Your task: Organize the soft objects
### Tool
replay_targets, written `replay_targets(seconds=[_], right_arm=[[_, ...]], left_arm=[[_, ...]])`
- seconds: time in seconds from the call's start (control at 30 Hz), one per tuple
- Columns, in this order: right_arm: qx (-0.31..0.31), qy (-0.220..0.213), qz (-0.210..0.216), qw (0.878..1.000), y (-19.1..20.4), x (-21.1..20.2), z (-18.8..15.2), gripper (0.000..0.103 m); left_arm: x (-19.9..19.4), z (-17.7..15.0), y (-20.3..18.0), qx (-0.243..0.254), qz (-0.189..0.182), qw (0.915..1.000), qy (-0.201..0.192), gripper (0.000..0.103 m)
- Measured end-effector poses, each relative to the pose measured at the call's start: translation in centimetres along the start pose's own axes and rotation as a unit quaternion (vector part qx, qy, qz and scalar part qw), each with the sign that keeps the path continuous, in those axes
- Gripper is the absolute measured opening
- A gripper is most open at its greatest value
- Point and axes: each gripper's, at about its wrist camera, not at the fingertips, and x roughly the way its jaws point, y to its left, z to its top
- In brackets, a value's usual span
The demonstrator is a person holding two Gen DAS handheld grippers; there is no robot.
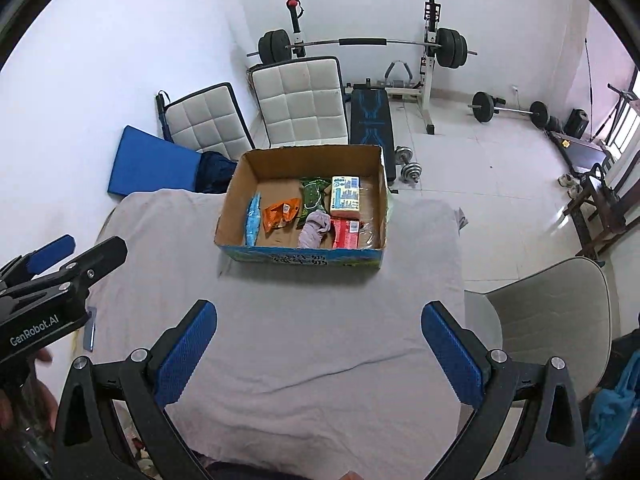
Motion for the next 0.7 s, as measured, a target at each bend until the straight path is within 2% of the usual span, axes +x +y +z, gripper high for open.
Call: replay_targets(seconds=[0.37,0.7], right_arm=[[0.006,-0.032,-0.026,0.999,-0.3,-1.2,1.0,0.103],[0.005,-0.06,-0.044,0.997,-0.4,-0.6,3.3,0.103]], left_arm=[[-0.8,-0.4,0.2,-0.007,0.0,0.9998,-0.016,0.103],[0.1,0.9,0.0,-0.008,0.005,0.9992,-0.039,0.103]])
